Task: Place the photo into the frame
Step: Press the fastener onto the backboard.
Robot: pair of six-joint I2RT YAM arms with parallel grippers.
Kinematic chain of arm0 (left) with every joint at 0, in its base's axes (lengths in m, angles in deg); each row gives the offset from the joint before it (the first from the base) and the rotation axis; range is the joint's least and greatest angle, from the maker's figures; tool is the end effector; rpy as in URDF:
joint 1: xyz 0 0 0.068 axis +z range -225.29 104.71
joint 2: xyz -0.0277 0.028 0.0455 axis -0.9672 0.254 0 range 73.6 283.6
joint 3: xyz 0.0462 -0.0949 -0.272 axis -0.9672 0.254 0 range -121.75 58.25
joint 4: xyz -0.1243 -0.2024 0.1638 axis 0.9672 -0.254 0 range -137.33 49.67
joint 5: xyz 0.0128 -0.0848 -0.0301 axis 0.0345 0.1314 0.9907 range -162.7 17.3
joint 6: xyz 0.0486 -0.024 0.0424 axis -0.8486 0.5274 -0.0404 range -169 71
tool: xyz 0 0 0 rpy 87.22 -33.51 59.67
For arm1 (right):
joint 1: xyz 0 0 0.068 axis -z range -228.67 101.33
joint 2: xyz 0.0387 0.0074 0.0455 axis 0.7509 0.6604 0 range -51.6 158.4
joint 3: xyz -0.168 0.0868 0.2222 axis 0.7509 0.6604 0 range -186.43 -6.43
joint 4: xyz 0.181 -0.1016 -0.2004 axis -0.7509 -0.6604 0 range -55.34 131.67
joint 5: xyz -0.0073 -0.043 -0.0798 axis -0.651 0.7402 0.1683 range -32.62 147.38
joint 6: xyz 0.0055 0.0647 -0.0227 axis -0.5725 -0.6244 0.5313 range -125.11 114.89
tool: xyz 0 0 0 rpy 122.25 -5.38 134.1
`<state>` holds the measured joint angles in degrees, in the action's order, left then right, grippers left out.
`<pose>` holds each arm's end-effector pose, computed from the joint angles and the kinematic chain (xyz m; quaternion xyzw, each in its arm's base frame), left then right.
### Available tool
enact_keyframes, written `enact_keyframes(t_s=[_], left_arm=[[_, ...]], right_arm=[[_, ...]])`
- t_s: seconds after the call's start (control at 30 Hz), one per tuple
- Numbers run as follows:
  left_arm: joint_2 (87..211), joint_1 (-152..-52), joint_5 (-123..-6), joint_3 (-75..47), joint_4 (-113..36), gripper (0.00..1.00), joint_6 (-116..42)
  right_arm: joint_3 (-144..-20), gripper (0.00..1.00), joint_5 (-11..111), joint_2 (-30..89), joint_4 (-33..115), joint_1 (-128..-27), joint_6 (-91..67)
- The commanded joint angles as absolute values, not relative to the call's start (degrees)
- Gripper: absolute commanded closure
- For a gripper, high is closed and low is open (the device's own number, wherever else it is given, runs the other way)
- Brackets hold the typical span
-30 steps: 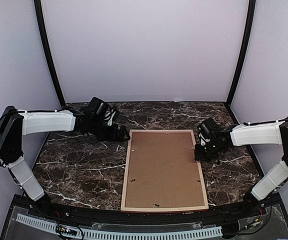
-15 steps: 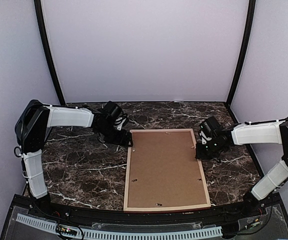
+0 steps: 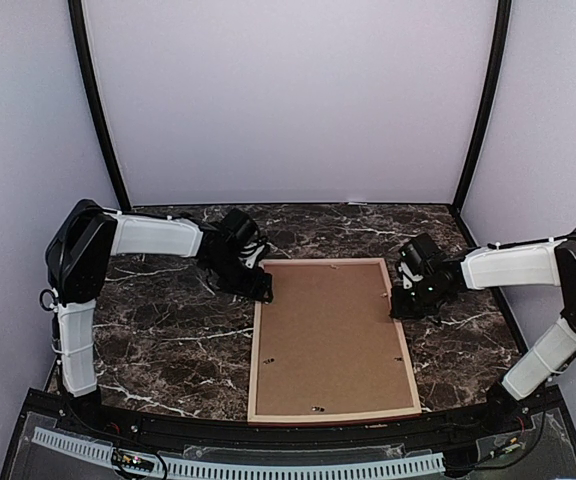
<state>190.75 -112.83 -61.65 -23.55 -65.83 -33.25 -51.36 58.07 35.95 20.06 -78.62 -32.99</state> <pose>0.3662 -0.2949 0.1442 0.2059 0.9413 -0.1957 0.1822 0.2657 0.1524 0.1389 -0.0163 0.9747 0.1028 0.1980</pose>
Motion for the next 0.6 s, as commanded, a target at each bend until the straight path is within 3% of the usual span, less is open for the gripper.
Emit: enact_keyframes(t_s=[0.0, 0.57], left_arm=[[191.3, -113.4, -62.9, -25.8, -68.4, 0.28, -34.0], [192.7, -116.0, -68.1, -26.5, -71.7, 0.45, -34.9]], right_arm=[[-52.1, 0.92, 55.9, 36.1, 24.2, -78.4, -31.2], [-52.0, 0.92, 55.7, 36.0, 23.9, -77.7, -30.4]])
